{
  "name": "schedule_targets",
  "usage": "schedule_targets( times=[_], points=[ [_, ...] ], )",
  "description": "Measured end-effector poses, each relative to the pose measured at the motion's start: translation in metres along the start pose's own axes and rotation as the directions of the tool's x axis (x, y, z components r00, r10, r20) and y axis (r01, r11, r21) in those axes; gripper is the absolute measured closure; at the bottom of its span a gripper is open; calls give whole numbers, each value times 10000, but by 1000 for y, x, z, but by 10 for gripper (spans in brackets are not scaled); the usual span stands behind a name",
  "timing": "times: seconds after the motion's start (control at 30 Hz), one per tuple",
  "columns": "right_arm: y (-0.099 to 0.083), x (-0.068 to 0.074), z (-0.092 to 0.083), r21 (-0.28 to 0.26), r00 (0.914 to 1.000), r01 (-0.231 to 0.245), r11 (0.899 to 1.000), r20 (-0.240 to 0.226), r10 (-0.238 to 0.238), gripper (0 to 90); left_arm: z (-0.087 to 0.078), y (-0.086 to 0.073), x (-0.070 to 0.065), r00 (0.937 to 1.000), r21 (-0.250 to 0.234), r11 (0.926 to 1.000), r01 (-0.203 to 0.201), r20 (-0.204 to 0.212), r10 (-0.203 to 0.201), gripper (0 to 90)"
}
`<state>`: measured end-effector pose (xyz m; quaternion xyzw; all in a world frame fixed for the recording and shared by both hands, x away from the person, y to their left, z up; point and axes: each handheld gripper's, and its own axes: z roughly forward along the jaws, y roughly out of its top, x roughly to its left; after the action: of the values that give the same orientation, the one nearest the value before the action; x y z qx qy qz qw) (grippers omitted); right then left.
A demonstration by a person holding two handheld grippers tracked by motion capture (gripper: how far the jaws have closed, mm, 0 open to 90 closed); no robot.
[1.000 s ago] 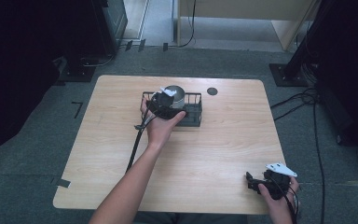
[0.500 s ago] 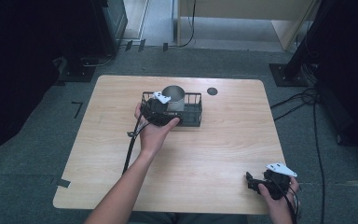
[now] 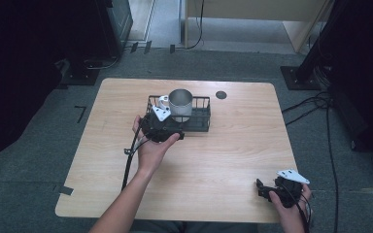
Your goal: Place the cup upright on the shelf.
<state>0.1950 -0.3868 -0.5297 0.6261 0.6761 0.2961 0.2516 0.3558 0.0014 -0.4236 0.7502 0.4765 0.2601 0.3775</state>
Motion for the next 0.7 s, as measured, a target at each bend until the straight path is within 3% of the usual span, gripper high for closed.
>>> schedule_targets(
  times=[0.43, 0.53, 0.7],
  points=[
    [0, 0, 0, 3, 10000, 10, 10000, -3, -10, 0, -31, -36, 15, 10000, -256, 9997, -54, -16, 54, 0],
    [0, 0, 0, 2, 10000, 6, 10000, -1, -6, 0, -35, -46, 19, 9995, -279, 9995, -153, -281, 145, 0],
    [0, 0, 0, 2, 10000, 5, 10000, -1, -5, 0, -40, -63, 29, 9990, -189, 9998, 22, -441, -30, 0]
  ],
)
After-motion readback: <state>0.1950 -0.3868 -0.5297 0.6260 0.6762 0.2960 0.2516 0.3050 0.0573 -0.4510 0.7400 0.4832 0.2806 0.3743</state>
